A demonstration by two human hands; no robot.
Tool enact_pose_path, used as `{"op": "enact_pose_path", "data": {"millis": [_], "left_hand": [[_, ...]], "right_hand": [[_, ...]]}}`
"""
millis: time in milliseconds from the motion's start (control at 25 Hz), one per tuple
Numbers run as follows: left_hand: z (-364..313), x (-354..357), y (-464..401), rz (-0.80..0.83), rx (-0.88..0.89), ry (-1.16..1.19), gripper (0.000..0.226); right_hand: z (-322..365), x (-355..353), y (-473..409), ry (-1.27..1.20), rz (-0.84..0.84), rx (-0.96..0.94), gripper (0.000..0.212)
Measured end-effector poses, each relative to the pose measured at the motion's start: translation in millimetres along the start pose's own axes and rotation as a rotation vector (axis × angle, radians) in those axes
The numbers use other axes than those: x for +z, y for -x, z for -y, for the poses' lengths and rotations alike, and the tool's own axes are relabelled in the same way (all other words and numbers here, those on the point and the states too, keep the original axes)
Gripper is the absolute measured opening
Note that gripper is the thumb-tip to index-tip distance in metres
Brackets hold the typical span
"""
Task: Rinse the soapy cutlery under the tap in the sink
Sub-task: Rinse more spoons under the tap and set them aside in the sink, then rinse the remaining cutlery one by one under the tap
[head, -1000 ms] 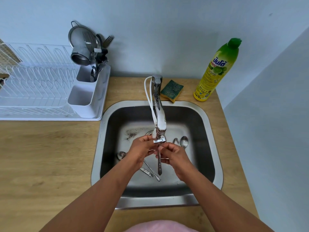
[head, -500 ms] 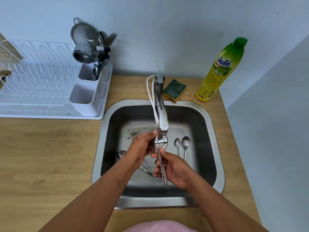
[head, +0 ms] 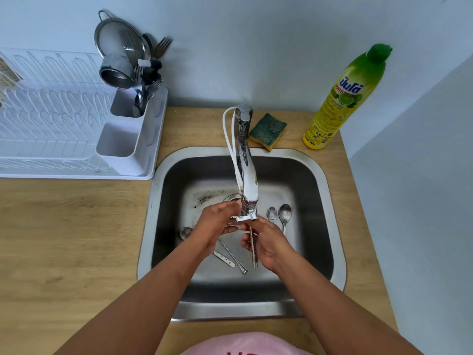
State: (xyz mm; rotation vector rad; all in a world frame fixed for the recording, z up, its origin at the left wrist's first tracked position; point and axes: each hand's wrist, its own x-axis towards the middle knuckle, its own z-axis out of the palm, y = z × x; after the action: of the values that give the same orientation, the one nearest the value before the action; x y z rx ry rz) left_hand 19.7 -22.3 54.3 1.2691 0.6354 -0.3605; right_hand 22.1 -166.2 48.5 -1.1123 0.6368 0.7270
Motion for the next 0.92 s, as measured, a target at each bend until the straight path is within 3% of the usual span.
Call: {"op": "enact_pose_path", "data": {"millis": [160, 320, 440, 640, 720, 800, 920], "left_hand": [[8.8, -10.7, -5.0, -0.063, 0.030, -0.093, 0.008], [29.8, -27.4, -23.3, -0.335, -0.245, -0.073, 0.021], [51.3, -33.5, -27.7, -0.354, -0.384, -0.350, 0.026], [61.5, -22.0, -42.3, -0.363, -0.310, -0.656, 0.019], [61.5, -19.7, -45.2, -0.383, -0.306, -0.629, 0.024], [63.8, -18.8, -45.4, -0.340, -0.315, -0.544, 0.026], [66.8, -16.4, -37.9, -0.233, -0.220, -0.341, 0.022]], "right_hand": [[2.0, 1.2, -9.5, 0.299, -0.069, -0.032, 0.023], [-5.8, 7.0, -12.2, 0.555, -0.110, -0.119, 0.022], [-3.4, 9.5, -4.8, 0.721, -0.099, -0.254, 0.016], [4.1, 23.2, 6.2, 1.003, -0.122, -0.496, 0.020], [4.2, 27.2, 6.9, 1.059, -0.111, -0.568, 0.032], [7.3, 20.2, 1.4, 1.088, -0.093, -0.658, 0.028], [19.1, -15.6, -18.6, 1.134, -0.315, -0.631, 0.018]]}}
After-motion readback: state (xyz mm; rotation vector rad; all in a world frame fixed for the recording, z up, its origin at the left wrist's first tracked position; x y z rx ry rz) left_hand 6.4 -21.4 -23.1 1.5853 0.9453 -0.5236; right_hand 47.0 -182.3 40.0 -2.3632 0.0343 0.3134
